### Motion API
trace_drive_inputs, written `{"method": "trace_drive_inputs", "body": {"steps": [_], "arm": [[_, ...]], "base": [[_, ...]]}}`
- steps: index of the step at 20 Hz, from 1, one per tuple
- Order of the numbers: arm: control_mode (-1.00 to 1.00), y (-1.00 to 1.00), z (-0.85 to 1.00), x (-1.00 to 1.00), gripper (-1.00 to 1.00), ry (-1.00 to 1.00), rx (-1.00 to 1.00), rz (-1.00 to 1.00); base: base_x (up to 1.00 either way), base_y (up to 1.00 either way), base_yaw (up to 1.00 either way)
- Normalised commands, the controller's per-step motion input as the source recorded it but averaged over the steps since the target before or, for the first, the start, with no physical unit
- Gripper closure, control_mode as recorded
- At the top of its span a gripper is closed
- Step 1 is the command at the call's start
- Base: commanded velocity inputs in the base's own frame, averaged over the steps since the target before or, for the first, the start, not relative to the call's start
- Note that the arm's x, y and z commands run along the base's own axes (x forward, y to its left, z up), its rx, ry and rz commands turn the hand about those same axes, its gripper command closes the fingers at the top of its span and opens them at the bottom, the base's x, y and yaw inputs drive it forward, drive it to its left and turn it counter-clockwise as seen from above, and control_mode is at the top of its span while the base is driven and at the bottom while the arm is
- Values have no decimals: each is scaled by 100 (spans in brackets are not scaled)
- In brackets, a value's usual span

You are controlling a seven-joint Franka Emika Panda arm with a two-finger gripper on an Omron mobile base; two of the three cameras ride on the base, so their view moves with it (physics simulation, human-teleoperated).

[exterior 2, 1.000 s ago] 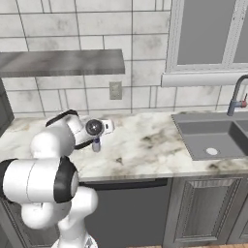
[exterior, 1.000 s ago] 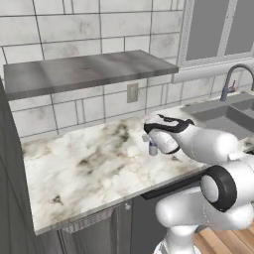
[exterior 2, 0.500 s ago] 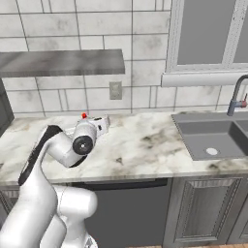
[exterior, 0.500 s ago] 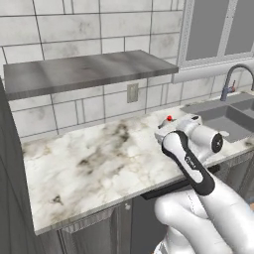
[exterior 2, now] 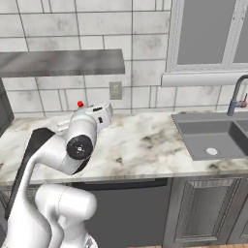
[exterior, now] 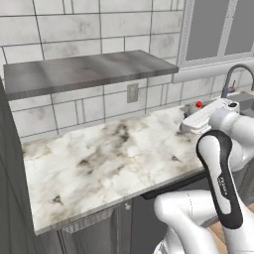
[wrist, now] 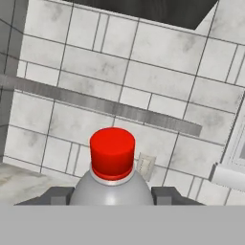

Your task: Move the drinks to the dining counter.

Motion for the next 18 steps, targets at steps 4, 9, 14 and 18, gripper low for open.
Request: {"method": "trace_drive_inputs", "body": {"steps": [4, 9, 14, 18], "arm": [[-100, -4, 27, -86, 100, 4, -1, 0], [-100, 0, 8, -63, 100, 19, -4, 0], [-100, 0, -15, -66, 100, 10, -7, 0], [-100, 0, -31, -64, 100, 0, -5, 0]], "base": [[0, 0, 0], [0, 0, 0], [0, 0, 0], [0, 0, 0]]}}
